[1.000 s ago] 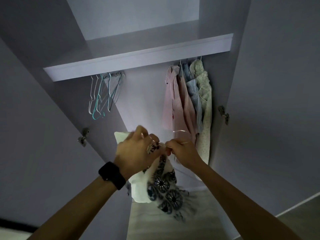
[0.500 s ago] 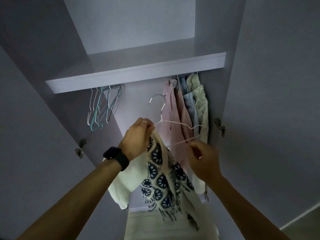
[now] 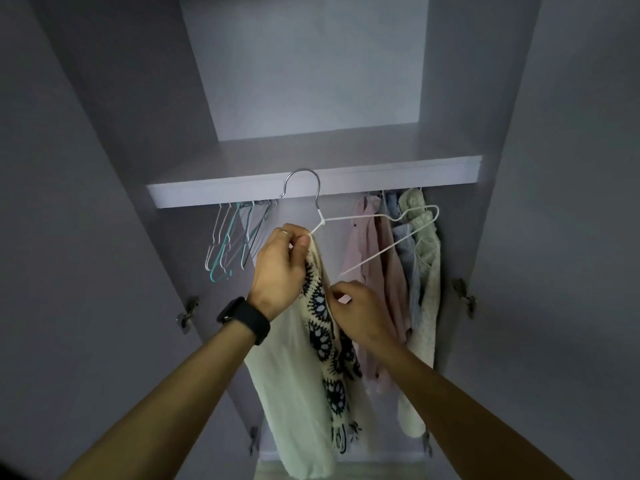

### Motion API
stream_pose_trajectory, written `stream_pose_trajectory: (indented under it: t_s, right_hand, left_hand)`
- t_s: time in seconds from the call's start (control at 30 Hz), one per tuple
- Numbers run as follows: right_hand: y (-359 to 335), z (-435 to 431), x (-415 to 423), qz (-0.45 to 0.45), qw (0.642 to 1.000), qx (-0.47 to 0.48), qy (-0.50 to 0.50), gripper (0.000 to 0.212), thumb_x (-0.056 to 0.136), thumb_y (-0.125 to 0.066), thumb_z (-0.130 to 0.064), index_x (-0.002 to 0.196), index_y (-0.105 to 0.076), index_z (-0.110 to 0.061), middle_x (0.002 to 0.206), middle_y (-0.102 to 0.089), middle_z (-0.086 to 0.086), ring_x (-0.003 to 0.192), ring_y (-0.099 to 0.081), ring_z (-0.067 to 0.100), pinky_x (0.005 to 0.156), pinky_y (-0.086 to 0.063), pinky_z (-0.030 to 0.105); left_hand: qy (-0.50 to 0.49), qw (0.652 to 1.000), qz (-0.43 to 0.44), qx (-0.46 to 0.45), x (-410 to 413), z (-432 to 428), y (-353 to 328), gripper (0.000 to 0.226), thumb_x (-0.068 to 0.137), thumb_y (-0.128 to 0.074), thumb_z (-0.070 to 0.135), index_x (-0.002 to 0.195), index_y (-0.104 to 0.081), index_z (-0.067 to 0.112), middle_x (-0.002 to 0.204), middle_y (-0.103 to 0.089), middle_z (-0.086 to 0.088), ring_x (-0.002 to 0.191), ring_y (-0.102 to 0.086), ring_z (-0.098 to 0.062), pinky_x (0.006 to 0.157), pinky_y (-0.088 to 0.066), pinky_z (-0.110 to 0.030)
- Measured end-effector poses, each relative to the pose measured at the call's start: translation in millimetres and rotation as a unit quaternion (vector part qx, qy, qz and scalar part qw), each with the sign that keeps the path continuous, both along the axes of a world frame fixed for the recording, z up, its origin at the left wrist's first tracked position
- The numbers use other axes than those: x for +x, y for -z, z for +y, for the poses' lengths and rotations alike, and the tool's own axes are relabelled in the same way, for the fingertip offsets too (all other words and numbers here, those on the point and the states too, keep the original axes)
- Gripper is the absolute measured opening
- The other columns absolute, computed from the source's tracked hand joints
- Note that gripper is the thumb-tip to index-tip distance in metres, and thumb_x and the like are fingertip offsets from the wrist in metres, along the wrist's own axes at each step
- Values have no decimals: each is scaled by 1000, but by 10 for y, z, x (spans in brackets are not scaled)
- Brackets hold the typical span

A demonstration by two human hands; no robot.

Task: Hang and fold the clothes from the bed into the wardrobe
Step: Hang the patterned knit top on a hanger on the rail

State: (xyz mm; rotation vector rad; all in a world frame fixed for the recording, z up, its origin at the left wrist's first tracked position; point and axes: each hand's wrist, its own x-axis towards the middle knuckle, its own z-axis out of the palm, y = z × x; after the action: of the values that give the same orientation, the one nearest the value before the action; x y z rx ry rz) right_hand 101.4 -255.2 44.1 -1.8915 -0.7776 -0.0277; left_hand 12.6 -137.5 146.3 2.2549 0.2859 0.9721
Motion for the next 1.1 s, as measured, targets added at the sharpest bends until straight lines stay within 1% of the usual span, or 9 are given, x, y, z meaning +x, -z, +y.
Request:
stream_pose_trajectory:
  t_s: [0.1, 0.23, 0.3, 0.43, 0.67, 0.83, 0.9, 0.97, 1.1]
  right_hand:
    - [-66, 99, -54, -96, 995, -23, -24, 24, 91, -59, -38, 76, -66, -22, 81, -59, -5, 73, -57, 15, 68, -47, 30]
    - [-39, 70, -18, -83, 992, -91, -40, 19, 92, -59, -29, 79, -49, -19, 68, -50, -7, 62, -51, 18, 59, -38, 30]
    - [-23, 32, -2, -138, 981, -136, -16, 11, 87, -57, -27, 93, -54, -18, 77, -56, -5, 71, -59, 26, 60, -41, 32]
    - [-28, -23, 54, -211, 963, -168, 32, 23, 85, -64, -19, 107, -60, -15, 104, -66, 7, 87, -64, 36, 64, -38, 31]
    - [41, -405, 505, -19, 989, -147, 22, 14, 92, -66, -14, 93, -71, -27, 82, -66, -11, 83, -62, 15, 66, -36, 25]
    - [-162, -514, 774, 172, 984, -30, 30, 12, 86, -76, -15, 91, -76, -26, 94, -73, -5, 97, -67, 16, 90, -53, 34]
    - [-253, -498, 810, 180, 982, -56, 30, 12, 87, -73, -21, 92, -76, -32, 101, -71, -8, 99, -64, 14, 94, -51, 37]
    - [-334, -452, 784, 149, 984, -89, 33, 8, 88, -69, -31, 85, -73, -37, 99, -69, -14, 94, -60, 7, 84, -47, 31]
    - [-496, -267, 628, 79, 992, -94, 27, 37, 92, -59, -59, 69, -69, -32, 65, -63, -20, 66, -57, -5, 62, -36, 20]
  left_hand:
    - [-29, 999, -7, -27, -102, 110, -5, 10, 104, -50, 17, 104, -59, 14, 94, -64, -3, 76, -56, -9, 68, -44, -21]
    - [-61, 998, 3, -22, -257, 334, -55, 10, 103, -52, 18, 101, -62, 17, 95, -65, 0, 78, -57, -7, 75, -44, -26]
    - [-58, 998, 15, 17, -364, 414, -42, 12, 102, -53, 16, 101, -65, 12, 98, -65, -1, 79, -60, -14, 79, -49, -31]
    - [-58, 996, 13, 65, -499, 512, -34, 13, 102, -53, 14, 104, -65, 9, 100, -64, -1, 80, -61, -20, 77, -47, -30]
    - [-56, 985, 33, 157, -815, 898, -44, 14, 102, -53, 12, 106, -65, 6, 98, -58, 4, 80, -54, -12, 74, -33, -5]
    - [-10, 970, 88, 228, -891, 933, 51, 17, 103, -49, 15, 107, -63, 6, 97, -60, -5, 81, -61, -27, 77, -48, -34]
    - [-1, 966, 93, 240, -872, 893, 104, 17, 103, -49, 14, 108, -62, 6, 99, -61, -8, 81, -63, -32, 75, -53, -43]
    - [-5, 967, 91, 236, -829, 820, 155, 16, 103, -48, 14, 108, -62, 6, 101, -62, -9, 81, -63, -34, 73, -54, -46]
    - [16, 976, 88, 198, -669, 559, 276, 18, 104, -45, 14, 108, -60, 5, 102, -61, -9, 82, -63, -34, 75, -52, -46]
